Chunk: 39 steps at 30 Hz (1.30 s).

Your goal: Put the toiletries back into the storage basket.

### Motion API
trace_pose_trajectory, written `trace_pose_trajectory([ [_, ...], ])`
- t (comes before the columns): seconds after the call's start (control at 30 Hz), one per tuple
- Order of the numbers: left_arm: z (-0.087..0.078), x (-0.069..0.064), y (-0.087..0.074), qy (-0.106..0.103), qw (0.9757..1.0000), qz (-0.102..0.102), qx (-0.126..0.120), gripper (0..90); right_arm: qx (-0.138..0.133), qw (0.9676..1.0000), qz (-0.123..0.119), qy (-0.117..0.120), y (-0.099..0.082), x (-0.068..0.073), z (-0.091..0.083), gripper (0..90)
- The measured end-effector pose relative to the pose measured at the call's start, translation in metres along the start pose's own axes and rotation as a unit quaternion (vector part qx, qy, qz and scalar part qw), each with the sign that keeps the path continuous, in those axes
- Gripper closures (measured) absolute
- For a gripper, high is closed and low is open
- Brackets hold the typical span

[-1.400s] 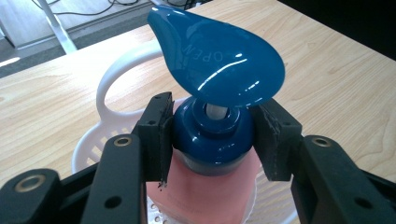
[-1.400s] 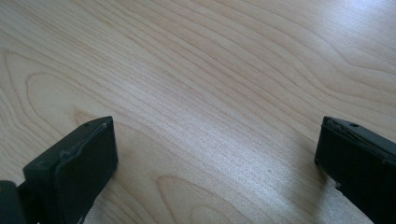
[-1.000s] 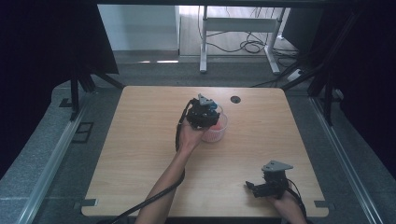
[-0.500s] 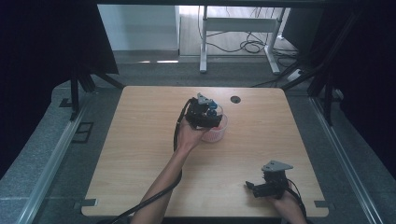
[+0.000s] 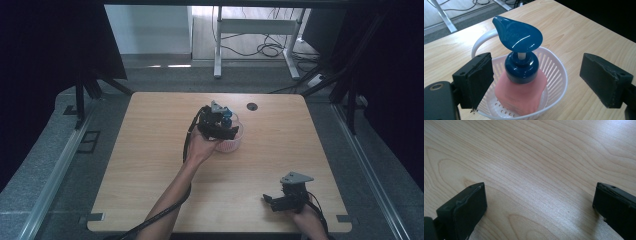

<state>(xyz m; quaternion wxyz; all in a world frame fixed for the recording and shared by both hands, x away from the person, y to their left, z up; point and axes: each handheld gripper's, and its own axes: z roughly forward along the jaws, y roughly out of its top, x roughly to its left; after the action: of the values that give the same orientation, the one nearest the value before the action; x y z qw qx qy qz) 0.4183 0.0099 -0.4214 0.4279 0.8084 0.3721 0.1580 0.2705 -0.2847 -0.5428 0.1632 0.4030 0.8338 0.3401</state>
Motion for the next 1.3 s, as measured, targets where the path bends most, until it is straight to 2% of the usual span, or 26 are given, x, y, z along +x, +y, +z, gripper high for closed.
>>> trace_pose_trajectory([
  [0.5,-0.015,-0.003,-0.003,0.005,0.9999,0.014,0.003,11.4,0.000,1.0000,-0.001,-0.001,0.000,0.000,0.000,0.0],
  [1.03,-0.032,-0.003,-0.013,0.003,0.9999,0.016,-0.002,11.5,-0.001,1.0000,-0.001,-0.002,0.000,0.000,0.000,0.0],
  [1.3,-0.039,-0.005,-0.022,0.006,0.9995,0.030,0.001,11.5,-0.001,1.0000,-0.001,-0.002,0.000,0.001,0.000,0.0],
])
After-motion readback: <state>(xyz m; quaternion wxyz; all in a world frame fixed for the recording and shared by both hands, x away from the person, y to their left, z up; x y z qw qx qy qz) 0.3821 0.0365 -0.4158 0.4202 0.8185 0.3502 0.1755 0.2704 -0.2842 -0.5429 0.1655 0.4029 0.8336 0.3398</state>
